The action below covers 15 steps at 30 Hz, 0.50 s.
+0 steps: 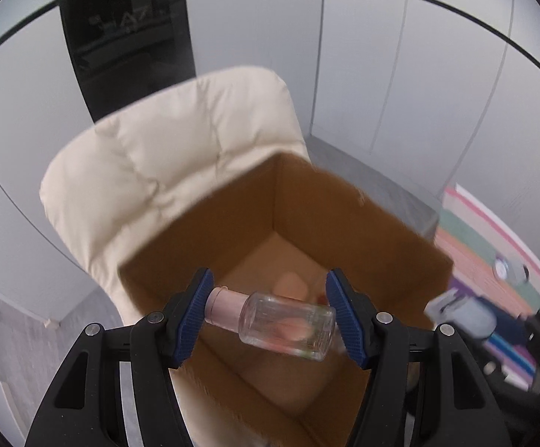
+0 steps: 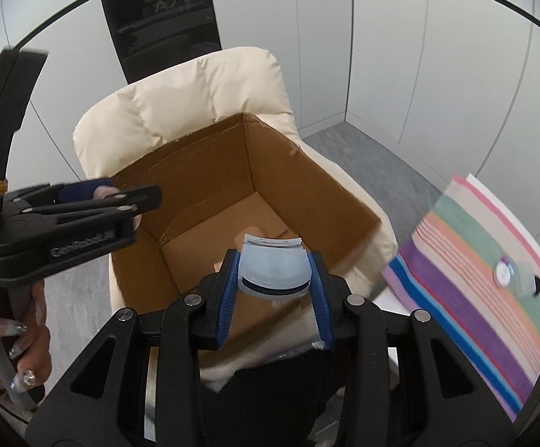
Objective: Organize objects
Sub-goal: 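Open both tools to drop the glass bottle and clear case into the box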
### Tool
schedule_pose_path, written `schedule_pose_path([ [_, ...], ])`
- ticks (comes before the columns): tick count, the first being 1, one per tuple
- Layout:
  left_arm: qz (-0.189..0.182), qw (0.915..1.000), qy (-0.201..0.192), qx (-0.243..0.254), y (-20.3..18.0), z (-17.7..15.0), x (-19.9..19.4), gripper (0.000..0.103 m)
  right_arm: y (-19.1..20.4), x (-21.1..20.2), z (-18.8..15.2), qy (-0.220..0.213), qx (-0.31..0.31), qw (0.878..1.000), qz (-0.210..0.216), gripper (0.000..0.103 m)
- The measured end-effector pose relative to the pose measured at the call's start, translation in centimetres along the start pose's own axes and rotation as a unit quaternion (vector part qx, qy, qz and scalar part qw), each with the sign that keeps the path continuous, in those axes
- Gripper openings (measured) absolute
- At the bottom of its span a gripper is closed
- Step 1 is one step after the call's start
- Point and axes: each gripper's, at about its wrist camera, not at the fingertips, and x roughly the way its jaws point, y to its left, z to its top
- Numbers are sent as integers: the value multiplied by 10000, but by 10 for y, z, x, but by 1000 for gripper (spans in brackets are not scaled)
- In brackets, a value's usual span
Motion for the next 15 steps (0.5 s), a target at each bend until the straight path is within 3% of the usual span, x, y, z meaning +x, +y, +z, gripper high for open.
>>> schedule_pose_path([
  [4, 286, 9994, -197, -65, 10, 20, 10, 64, 5, 22, 21, -6, -77, 10000, 54, 38],
  [14, 553, 9971, 333, -399, 37, 23, 37, 65, 10, 69, 46, 62, -72, 9997, 227, 38],
  [15, 579, 9969, 311, -442, 39, 23, 36, 70, 10, 71, 46, 63, -76, 9997, 213, 38],
])
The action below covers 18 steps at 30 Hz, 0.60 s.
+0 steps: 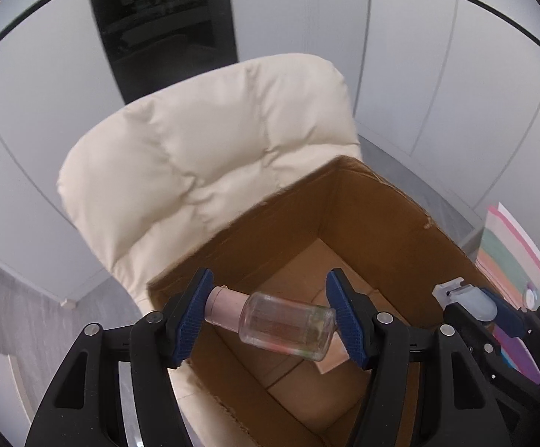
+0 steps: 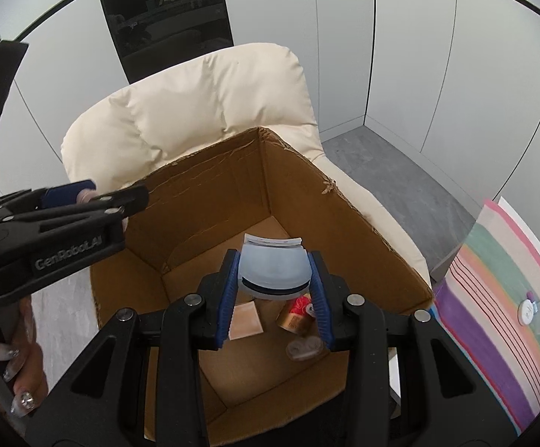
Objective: Organize objects
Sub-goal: 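Open both tools to drop the glass bottle and clear case into the box, then withdraw both tools from the box back toward the striped cloth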
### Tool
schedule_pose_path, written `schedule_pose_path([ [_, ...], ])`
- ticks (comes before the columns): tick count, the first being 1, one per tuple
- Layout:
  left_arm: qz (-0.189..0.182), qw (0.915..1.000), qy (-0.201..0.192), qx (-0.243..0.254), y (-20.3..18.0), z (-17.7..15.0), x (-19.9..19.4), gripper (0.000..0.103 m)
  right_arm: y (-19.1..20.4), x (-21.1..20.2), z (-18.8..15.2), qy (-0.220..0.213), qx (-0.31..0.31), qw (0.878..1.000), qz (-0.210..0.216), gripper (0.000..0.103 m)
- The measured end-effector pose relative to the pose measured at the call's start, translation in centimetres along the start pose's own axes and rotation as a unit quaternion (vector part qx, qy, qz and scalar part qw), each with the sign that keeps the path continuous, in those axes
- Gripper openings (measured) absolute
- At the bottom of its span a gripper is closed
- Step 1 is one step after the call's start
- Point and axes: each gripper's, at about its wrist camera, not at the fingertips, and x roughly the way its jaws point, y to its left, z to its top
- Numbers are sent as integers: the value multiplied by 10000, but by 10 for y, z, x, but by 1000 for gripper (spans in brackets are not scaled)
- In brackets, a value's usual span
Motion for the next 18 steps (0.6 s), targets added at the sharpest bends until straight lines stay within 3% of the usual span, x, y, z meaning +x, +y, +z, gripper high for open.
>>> schedule_pose_path([
  [2, 54, 9999, -64, -128, 4, 0, -4, 87, -1, 3, -1, 0, 11, 10000, -50, 43],
  [3, 67, 9998, -76, -169, 6, 0, -4, 97, -2, 4, -1, 2, 62, 9999, -92, 64],
  [4, 55, 9997, -94, -216, 9, 0, -5, 98, -5, 4, -1, -13, 162, 9998, -127, 91],
  [5, 33, 9997, -96, -232, 9, 0, -5, 98, -8, 3, -1, -69, 253, 9996, -132, 100],
  [6, 11, 9997, -90, -238, 9, 0, -6, 98, -10, 0, -2, -161, 347, 9992, -117, 103],
  [18, -10, 9999, -158, 9, -4, -5, -11, 98, -21, -8, -1, -150, 579, 9981, -116, 103],
])
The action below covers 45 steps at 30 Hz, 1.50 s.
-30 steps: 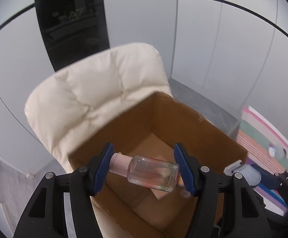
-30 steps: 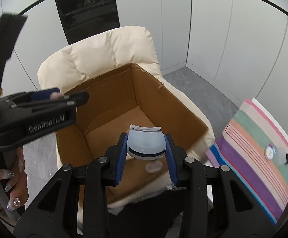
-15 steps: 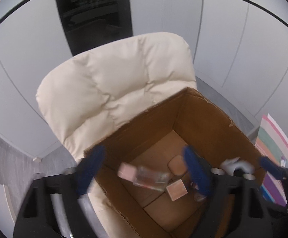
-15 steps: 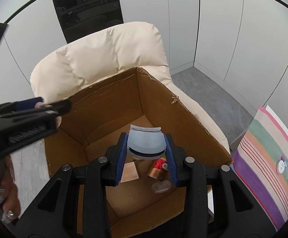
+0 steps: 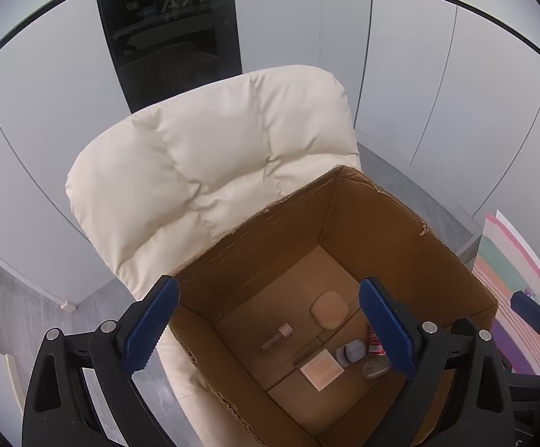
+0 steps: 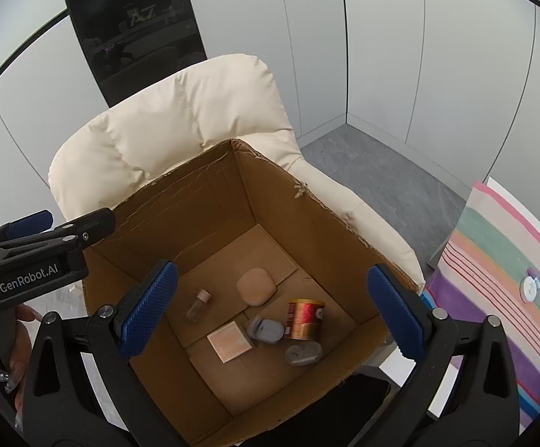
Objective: Organize objects
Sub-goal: 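Withdraw both tools from the box back toward the striped cloth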
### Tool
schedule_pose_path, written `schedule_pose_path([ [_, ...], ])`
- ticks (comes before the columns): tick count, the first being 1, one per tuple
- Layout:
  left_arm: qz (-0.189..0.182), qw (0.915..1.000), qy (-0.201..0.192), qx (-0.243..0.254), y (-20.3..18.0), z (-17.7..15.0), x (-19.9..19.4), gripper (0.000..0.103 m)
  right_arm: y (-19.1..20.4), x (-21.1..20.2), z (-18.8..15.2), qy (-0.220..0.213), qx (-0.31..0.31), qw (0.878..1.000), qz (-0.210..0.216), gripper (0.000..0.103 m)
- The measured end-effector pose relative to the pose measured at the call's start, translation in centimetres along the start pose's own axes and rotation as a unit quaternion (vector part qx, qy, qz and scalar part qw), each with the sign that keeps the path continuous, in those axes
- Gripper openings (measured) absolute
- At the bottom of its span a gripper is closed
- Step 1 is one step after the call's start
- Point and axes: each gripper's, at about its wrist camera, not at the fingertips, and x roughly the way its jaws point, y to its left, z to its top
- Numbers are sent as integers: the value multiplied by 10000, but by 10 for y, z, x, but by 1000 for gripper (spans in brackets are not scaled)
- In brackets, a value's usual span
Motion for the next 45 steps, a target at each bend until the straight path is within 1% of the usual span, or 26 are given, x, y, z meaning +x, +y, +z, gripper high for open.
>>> schedule_pose_path([
  [3, -34, 10000, 7, 33, -1, -1, -1, 98, -2, -4, -1, 8, 21, 10000, -53, 103],
  [7, -178, 9997, 99, 115, -1, -3, -1, 98, -5, -14, -3, -24, 85, 9999, -139, 103],
  [9, -358, 9990, 222, 166, -2, -7, -4, 98, -6, -19, -5, -37, 139, 9996, -255, 103],
  [12, -771, 9959, 463, 129, 0, -16, -10, 98, -7, -31, -7, -51, 190, 9993, -328, 103],
  [14, -881, 9947, 488, 187, -1, -20, -16, 98, -8, -40, -10, -80, 200, 9989, -405, 103],
  [19, -822, 9957, 253, 332, -1, -30, -37, 98, -16, -64, -15, -50, 332, 9981, -518, 103],
  [21, -874, 9951, 121, 443, 0, -36, -49, 98, -19, -74, -19, -25, 320, 9979, -555, 103],
  [24, -1086, 9922, -54, 618, 1, -46, -66, 98, -20, -91, -30, 3, 249, 9976, -640, 103],
  [26, -1373, 9888, -86, 585, 5, -58, -79, 98, -21, -101, -42, 30, 269, 9976, -643, 103],
  [30, -1569, 9859, -127, 566, 12, -83, -99, 98, -16, -122, -75, 87, 371, 9979, -518, 103],
  [32, -1777, 9826, -171, 516, 17, -95, -110, 98, -14, -129, -89, 81, 465, 9977, -484, 103],
  [34, -1953, 9792, -270, 471, 21, -100, -120, 98, -11, -138, -102, -6, 472, 9974, -548, 103],
  [36, -1983, 9779, -414, 522, 20, -102, -128, 98, -7, -144, -108, -95, 410, 9969, -661, 103],
  [37, -1938, 9784, -471, 547, 19, -102, -131, 98, -5, -146, -108, -132, 379, 9968, -691, 103],
  [40, -1880, 9784, -593, 622, 18, -101, -135, 98, -3, -148, -106, -165, 387, 9967, -692, 103],
  [45, -1907, 9781, -476, 686, 14, -101, -124, 98, -5, -157, -107, -252, 442, 9958, -760, 103],
])
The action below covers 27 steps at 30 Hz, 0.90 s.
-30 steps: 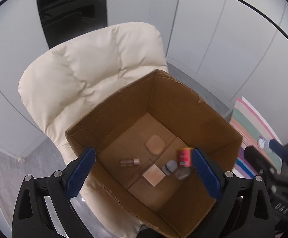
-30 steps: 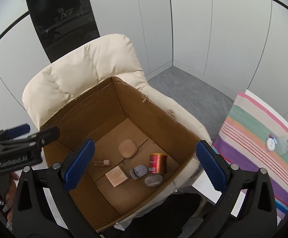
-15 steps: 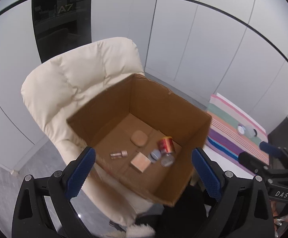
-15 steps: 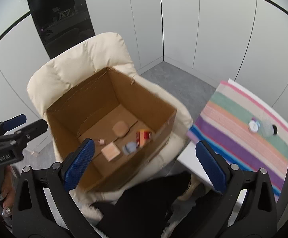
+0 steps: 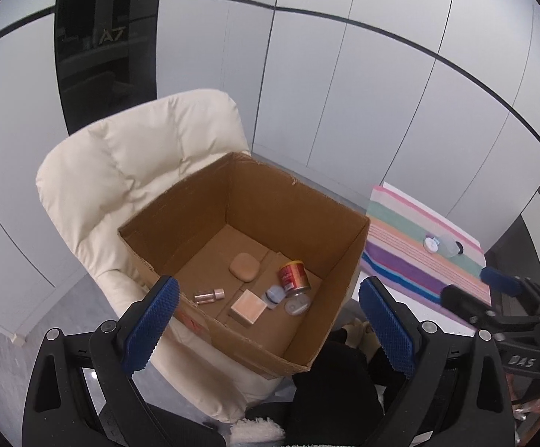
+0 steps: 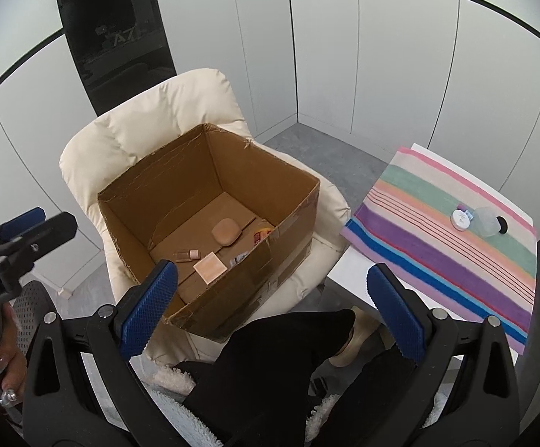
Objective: Organize objects
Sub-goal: 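Withdraw both tools from the box back toward the striped cloth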
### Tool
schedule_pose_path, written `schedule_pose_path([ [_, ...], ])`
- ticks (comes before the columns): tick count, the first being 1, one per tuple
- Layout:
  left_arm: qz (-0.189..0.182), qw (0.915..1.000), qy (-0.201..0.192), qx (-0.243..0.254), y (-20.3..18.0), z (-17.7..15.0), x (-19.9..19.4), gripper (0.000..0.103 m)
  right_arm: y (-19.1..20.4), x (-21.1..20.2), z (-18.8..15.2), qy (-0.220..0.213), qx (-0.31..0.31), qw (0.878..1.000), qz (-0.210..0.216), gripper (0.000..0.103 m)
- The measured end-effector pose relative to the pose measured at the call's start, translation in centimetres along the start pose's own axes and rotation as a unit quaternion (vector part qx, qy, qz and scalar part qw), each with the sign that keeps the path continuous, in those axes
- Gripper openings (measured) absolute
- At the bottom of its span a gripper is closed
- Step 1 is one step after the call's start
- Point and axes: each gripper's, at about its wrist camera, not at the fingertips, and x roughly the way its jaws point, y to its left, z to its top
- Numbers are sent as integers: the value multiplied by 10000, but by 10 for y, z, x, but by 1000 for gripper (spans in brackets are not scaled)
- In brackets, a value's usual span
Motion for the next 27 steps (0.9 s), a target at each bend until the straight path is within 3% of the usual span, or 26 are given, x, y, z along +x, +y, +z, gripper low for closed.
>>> schedule_pose_path([
  [4, -275, 9991, 271, -177, 3, 2, 15, 98, -8, -5, -1, -46, 97, 9999, -71, 103],
  [9, -410, 9986, 324, -95, -13, 5, 25, 98, -26, -13, -6, -77, 258, 9994, -228, 103],
  [17, -759, 9948, 468, 485, -70, 13, 49, 98, -80, -29, -19, -132, 764, 9949, -639, 103],
  [27, -1331, 9811, 712, 1212, -153, 9, 75, 97, -152, -63, -45, -304, 1450, 9797, -1349, 103],
])
